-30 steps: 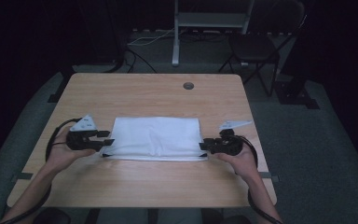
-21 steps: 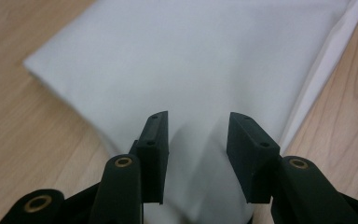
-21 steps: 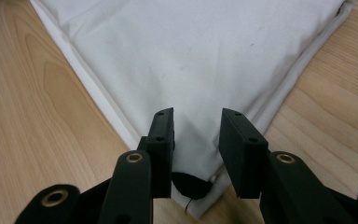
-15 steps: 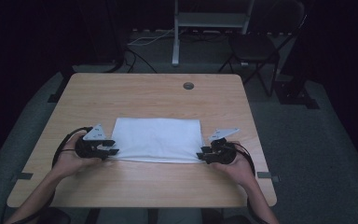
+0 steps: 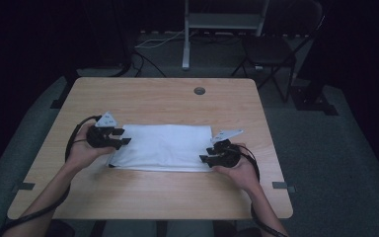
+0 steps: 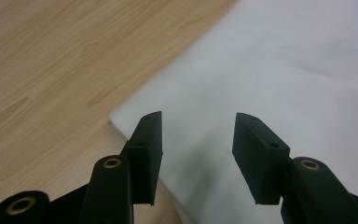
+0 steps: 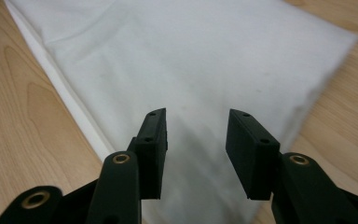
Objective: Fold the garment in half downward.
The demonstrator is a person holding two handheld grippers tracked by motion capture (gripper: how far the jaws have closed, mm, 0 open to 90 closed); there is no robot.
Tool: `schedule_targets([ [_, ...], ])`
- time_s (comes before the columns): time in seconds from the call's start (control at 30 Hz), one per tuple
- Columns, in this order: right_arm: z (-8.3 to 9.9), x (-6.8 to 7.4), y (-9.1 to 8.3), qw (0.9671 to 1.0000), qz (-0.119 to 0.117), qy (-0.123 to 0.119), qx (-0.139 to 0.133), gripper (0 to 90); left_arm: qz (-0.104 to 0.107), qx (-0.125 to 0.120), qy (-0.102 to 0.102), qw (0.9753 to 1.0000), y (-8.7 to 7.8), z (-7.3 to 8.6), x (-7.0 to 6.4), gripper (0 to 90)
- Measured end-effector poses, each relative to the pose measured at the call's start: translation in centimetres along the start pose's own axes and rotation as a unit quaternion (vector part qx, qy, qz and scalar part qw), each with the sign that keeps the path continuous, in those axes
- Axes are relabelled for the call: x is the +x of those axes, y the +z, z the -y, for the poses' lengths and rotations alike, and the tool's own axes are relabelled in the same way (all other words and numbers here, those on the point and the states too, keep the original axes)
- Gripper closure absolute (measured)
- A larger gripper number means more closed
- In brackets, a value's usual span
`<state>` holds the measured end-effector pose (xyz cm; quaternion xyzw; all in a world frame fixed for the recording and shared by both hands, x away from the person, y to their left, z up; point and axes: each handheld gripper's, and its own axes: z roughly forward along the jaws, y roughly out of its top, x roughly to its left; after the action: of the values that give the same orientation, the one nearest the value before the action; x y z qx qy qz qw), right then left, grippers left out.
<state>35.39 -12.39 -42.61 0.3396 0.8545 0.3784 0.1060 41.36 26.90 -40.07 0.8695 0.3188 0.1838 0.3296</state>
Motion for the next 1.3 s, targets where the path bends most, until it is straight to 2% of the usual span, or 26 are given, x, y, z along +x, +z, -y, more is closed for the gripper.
schedule_targets([
  [0.13, 0.2, 0.7, 0.5, 0.9999, 0.004, -0.015, 0.007, 56.6, 0.002, 0.015, -0.022, 0.9996, 1.5, -0.3, 1.1, 51.4],
  [0.23, 0.3, 0.9, 0.5, 0.9997, 0.009, -0.022, 0.006, 56.5, 0.000, 0.030, -0.029, 0.9991, 2.2, 0.0, 1.4, 51.5],
  [0.33, 0.4, 1.0, 0.5, 0.9994, 0.012, -0.031, 0.007, 56.0, -0.001, 0.038, -0.034, 0.9987, 2.6, 0.3, 1.6, 51.4],
  [0.37, 0.4, 1.0, 0.5, 0.9994, 0.013, -0.033, 0.007, 56.0, -0.003, 0.041, -0.029, 0.9987, 2.7, 0.4, 1.6, 51.3],
  [0.63, 0.6, 1.1, 0.4, 0.9991, 0.014, -0.039, 0.007, 55.6, -0.018, 0.039, -0.032, 0.9986, 2.9, 0.3, 1.8, 51.2],
  [0.73, 0.6, 1.0, 0.4, 0.9991, 0.016, -0.038, 0.008, 54.3, -0.029, 0.037, -0.022, 0.9987, 2.4, 0.1, 1.0, 50.9],
  [0.8, 0.4, 1.1, 0.4, 0.9990, 0.023, -0.037, 0.010, 51.3, -0.019, 0.022, -0.017, 0.9994, 1.5, 0.0, 0.0, 50.5],
  [0.9, 0.2, 1.3, 0.0, 0.9992, 0.027, -0.028, -0.008, 51.0, -0.006, 0.016, 0.012, 0.9998, -0.2, 0.5, -2.3, 50.0],
  [0.97, 0.1, 1.5, -0.1, 0.9991, 0.030, -0.028, -0.010, 50.7, 0.008, 0.024, 0.031, 0.9992, -1.0, 1.2, -3.7, 49.7],
  [1.0, 0.1, 1.7, 0.0, 0.9991, 0.030, -0.028, -0.006, 50.3, 0.010, 0.030, 0.035, 0.9989, -1.2, 1.7, -4.2, 49.6],
  [1.1, 0.4, 2.2, 0.1, 0.9985, 0.038, -0.039, 0.008, 49.8, 0.008, 0.042, 0.036, 0.9984, -1.8, 3.1, -4.6, 49.6],
  [1.23, 0.9, 2.6, -0.3, 0.9974, 0.055, -0.044, 0.018, 49.3, 0.006, 0.040, 0.030, 0.9987, -2.3, 4.4, -4.6, 49.7],
  [1.3, 1.2, 2.7, -0.3, 0.9974, 0.057, -0.040, 0.019, 49.0, -0.006, 0.041, 0.035, 0.9985, -2.5, 4.6, -4.5, 49.8],
])
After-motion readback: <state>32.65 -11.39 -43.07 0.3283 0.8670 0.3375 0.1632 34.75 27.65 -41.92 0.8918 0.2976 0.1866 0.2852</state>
